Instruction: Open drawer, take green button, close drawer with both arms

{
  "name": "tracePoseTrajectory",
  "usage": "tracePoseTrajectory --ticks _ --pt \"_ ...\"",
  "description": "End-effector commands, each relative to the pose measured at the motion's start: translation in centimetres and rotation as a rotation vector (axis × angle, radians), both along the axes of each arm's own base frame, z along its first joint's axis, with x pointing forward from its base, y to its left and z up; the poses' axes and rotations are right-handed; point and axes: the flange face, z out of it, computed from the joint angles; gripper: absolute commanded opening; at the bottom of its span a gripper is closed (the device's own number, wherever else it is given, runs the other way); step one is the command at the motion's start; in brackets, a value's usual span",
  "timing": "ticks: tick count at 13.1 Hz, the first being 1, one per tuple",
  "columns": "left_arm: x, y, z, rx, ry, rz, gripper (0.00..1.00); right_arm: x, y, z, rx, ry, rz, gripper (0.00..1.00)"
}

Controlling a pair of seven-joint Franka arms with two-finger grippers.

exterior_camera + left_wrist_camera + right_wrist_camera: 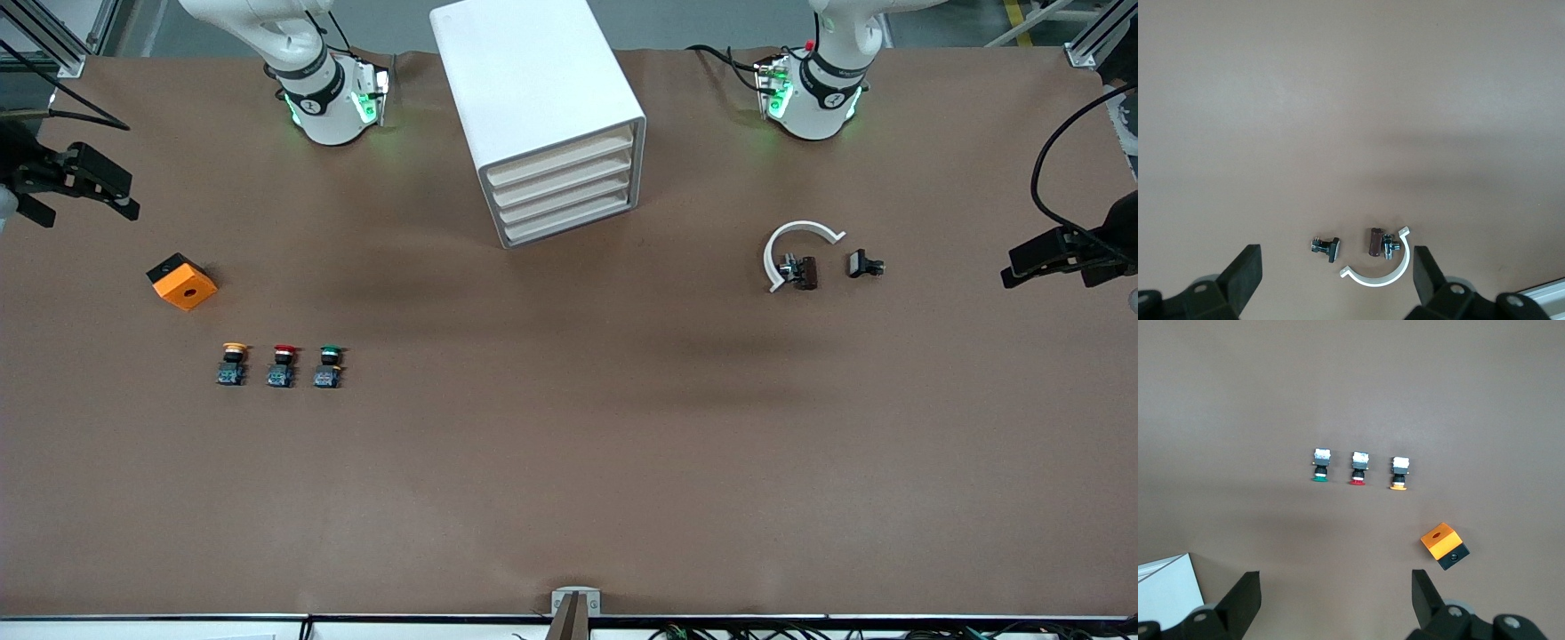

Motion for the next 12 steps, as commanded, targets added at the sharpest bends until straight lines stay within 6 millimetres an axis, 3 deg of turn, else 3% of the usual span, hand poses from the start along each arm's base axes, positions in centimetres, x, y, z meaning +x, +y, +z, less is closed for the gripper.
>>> tracePoseTrajectory --ticks 1,4,5,6,8,12 --pt "-0.8 -0.1 0.7 0.022 0.001 -0.022 1.0 0.1 0.0 0.5 0.002 -0.001 0.008 1.0" --pt "-1.2 -0.3 1.4 0.007 -0.009 -0.024 1.0 0.1 0.1 0.5 0.002 -0.001 0.009 1.0" --pt "-2.2 -0.8 2.9 0.011 -0.028 -0.026 1.0 0.1 0.1 0.5 0.002 -0.001 0.009 1.0" --pt "-2.9 -1.1 3.0 0.009 -0.01 -0.033 1.0 0.1 0.1 0.5 0.002 -0.001 0.009 1.0" --pt "-5.2 -0.9 2.5 0.013 0.036 -0.033 1.0 0.1 0.1 0.5 0.002 -0.001 0.009 1.0" --pt "-9.0 -2.2 1.0 0.03 -0.07 -0.064 1.0 0.1 0.1 0.4 0.0 0.001 0.009 1.0"
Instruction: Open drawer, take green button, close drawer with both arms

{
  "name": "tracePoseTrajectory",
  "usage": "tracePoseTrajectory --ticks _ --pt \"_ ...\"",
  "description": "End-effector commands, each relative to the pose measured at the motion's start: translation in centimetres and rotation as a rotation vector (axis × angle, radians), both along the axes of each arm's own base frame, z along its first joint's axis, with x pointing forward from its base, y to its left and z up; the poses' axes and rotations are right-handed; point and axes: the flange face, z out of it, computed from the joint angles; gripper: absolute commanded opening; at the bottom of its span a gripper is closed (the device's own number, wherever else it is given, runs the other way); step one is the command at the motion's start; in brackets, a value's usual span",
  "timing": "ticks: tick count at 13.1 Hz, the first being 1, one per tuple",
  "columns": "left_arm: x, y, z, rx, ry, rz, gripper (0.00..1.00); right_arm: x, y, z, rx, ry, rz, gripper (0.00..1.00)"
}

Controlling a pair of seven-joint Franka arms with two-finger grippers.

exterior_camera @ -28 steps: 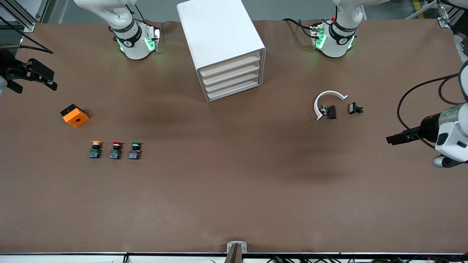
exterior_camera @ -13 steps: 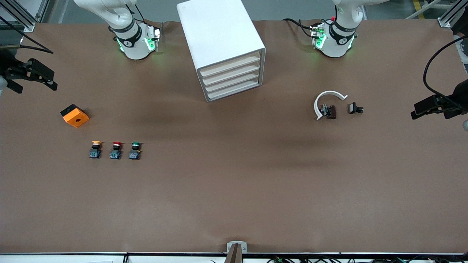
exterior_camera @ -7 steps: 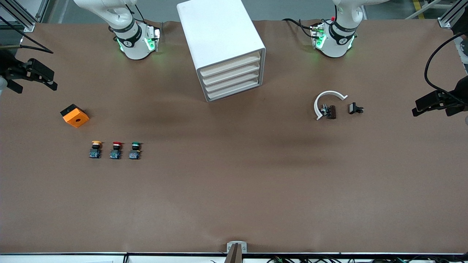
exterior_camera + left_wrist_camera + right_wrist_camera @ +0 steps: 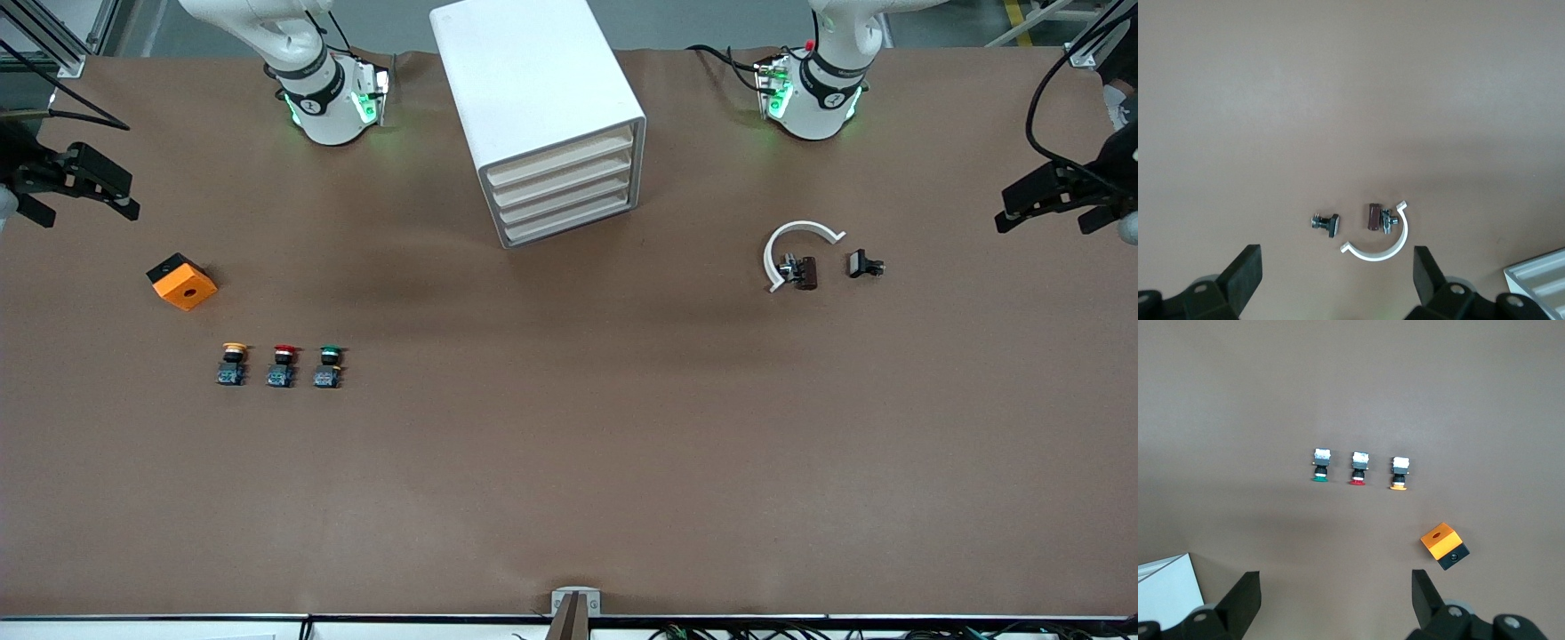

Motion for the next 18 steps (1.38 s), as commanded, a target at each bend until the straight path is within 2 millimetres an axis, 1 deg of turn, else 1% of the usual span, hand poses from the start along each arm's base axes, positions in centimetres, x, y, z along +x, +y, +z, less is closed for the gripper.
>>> tracePoseTrajectory --ticks 1,4,7,12,16,18 --pt "-3.7 -0.4 -1.2 0.016 -0.058 -0.03 1.0 0.1 0.1 0.5 0.002 -0.001 0.009 1.0" --pt "-3.6 -1.1 -1.2 0.039 -0.058 -0.068 1.0 0.1 0.1 0.5 0.002 -0.001 0.009 1.0" --pt "-3.5 -2.2 -0.1 0.084 -0.081 -0.09 1.0 0.1 0.1 0.5 0.0 -0.001 0.009 1.0" --pt "-3.5 -2.4 1.0 0.068 -0.084 -0.088 1.0 0.1 0.1 0.5 0.0 -0.001 0.009 1.0" --pt "-3.8 -2.8 0.8 0.019 -0.057 -0.083 1.0 0.1 0.1 0.5 -0.003 -0.001 0.009 1.0" --pt "-4.0 -2.5 0.6 0.018 -0.035 -0.08 1.0 0.1 0.0 0.5 -0.011 -0.001 0.01 1.0"
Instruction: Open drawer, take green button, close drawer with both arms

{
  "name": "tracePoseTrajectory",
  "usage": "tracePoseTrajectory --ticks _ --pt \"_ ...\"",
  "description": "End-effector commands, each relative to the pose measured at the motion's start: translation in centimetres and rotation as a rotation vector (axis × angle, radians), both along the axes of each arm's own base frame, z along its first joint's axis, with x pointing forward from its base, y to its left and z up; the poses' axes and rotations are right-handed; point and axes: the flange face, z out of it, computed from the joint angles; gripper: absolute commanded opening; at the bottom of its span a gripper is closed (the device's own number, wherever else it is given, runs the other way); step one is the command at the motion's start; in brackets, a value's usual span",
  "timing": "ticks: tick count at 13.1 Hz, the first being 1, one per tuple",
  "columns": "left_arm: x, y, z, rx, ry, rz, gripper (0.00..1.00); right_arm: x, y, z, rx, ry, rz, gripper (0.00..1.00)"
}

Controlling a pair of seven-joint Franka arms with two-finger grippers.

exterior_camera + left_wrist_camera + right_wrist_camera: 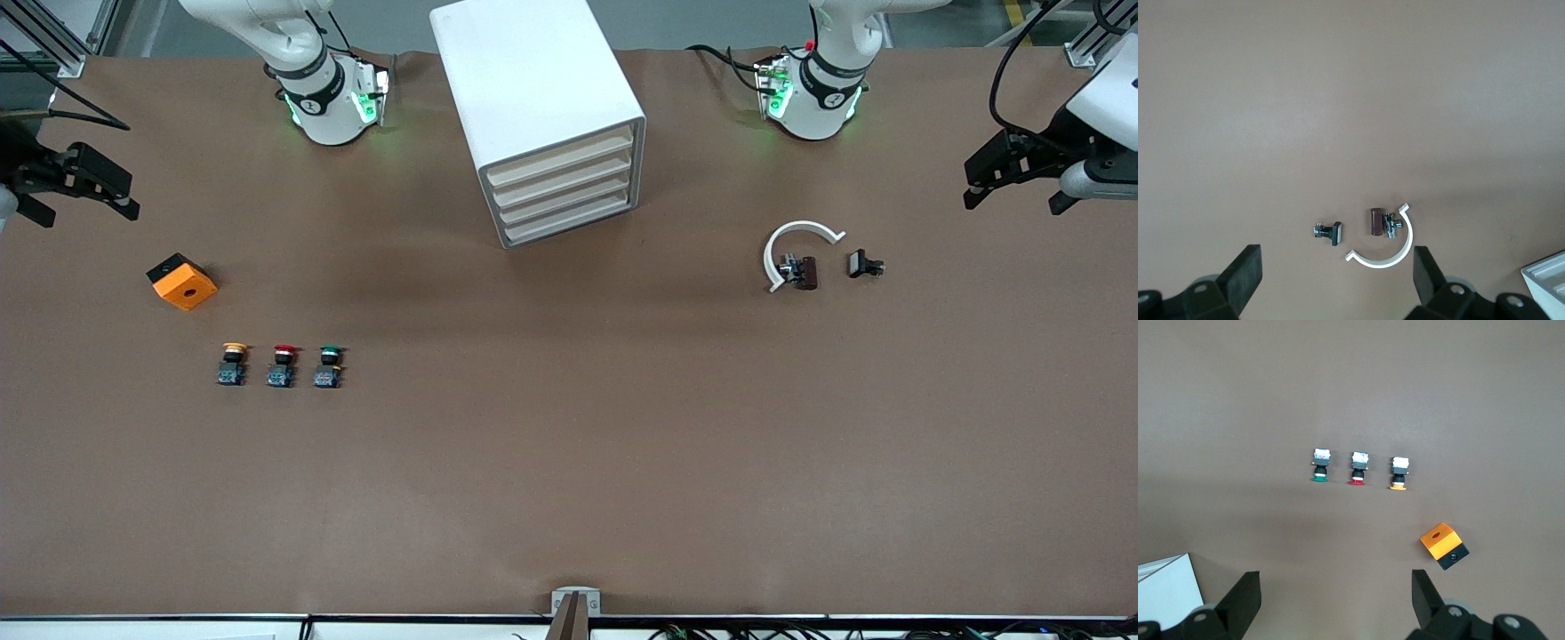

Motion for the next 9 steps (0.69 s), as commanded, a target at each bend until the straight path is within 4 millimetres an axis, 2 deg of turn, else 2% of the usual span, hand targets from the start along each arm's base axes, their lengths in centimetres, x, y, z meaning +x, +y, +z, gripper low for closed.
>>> tracePoseTrajectory --ticks 1,9 --pt "-0.62 0.19 0.48 -0.015 0.025 0.0 1.0 0.11 0.04 0.51 -0.011 -0.001 0.009 1.0" --pt "-0.83 0.2 0.25 -0.014 0.05 0.007 1.0 0.11 0.14 0.51 -0.009 -0.001 0.011 1.0"
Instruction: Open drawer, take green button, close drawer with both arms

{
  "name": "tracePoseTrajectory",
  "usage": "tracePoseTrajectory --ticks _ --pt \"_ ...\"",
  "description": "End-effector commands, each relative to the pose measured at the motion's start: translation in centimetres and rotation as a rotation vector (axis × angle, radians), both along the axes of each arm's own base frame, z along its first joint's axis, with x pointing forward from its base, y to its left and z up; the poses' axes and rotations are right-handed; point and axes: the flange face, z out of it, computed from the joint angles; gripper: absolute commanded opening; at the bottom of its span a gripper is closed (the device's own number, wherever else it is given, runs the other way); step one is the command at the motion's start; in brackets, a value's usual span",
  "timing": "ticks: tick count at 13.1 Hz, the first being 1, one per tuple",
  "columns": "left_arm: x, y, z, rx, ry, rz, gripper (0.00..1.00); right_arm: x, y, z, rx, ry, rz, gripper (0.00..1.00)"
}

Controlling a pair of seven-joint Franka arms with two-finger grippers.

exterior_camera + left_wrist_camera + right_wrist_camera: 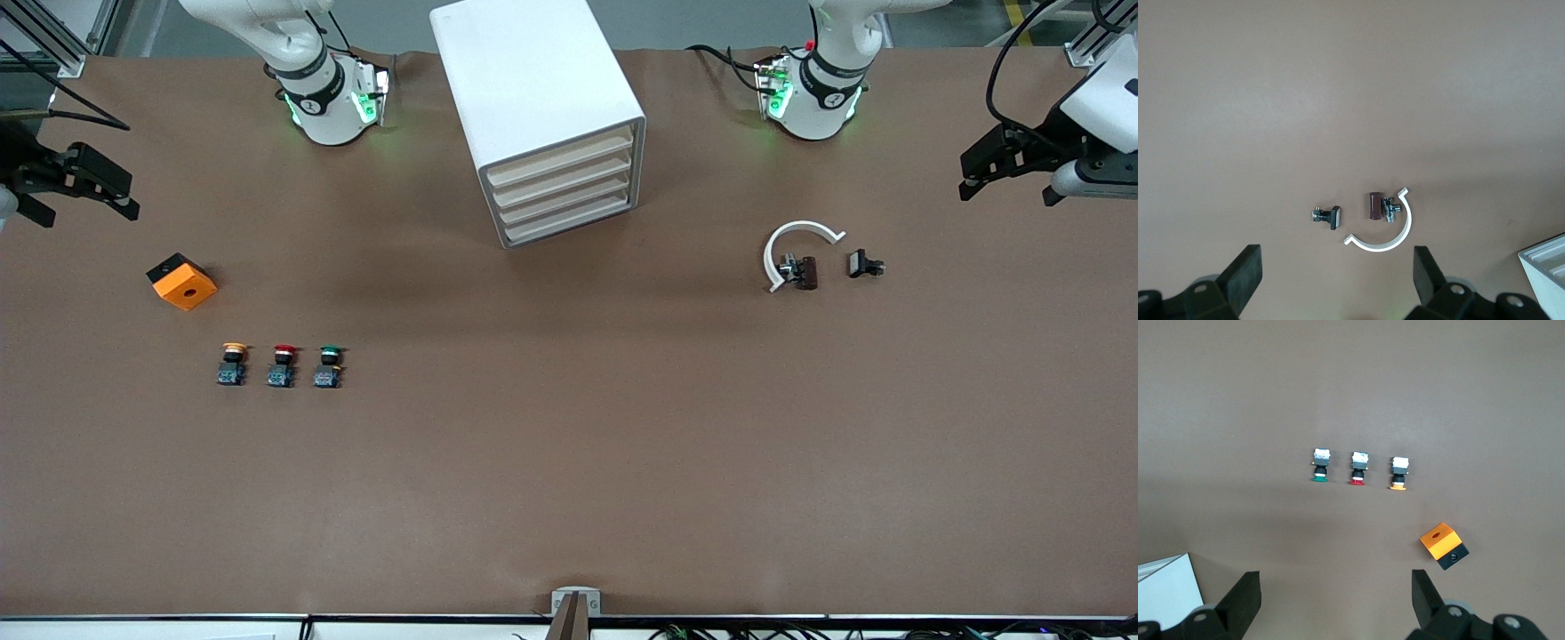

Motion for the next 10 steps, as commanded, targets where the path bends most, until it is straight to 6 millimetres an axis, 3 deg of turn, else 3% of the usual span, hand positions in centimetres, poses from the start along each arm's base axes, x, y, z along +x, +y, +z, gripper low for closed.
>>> tracePoseTrajectory --ticks 1,10 --pt "-0.41 0.01 0.7 -0.013 0.006 0.002 1.0 0.11 0.13 0.51 -0.009 -0.001 0.011 1.0" --pt "-0.53 -0.35 0.92 0.001 0.031 -0.001 1.0 0.13 0.21 0.45 -0.009 -0.001 0.012 1.0"
